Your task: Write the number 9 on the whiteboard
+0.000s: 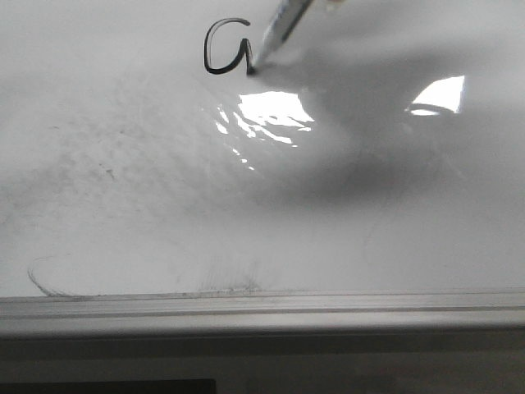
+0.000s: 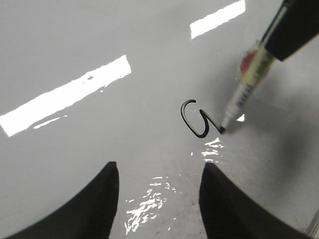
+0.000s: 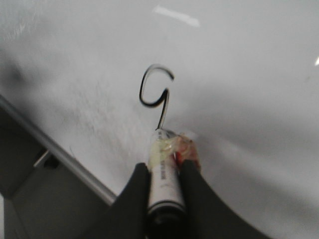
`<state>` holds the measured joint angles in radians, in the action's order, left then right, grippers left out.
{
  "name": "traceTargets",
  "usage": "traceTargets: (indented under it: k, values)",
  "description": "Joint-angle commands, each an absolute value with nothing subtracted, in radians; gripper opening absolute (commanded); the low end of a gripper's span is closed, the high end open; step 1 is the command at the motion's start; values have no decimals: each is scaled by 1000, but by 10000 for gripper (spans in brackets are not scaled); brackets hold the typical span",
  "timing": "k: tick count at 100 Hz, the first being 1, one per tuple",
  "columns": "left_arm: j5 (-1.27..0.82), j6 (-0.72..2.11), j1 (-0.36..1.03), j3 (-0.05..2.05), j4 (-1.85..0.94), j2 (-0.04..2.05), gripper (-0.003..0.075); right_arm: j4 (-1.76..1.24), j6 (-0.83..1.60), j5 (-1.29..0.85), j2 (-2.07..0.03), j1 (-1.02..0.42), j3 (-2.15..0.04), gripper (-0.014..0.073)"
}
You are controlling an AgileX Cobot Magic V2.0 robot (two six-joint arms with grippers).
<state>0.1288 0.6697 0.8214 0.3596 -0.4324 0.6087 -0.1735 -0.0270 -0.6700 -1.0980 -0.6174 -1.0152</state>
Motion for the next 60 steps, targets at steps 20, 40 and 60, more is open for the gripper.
traceTargets:
  k: [20,40,60]
  values:
    - [103,658,833,388,-437,630,335,-194,-26,-603,-1086,-668,-956,-62]
    - [124,658,946,390,-422,724,337,-238,-28,-554,-1091,-798,-988,-62]
    - [256,658,1090,399,-405,847,337,-243,-61,-521,-1146,-860,-988,-62]
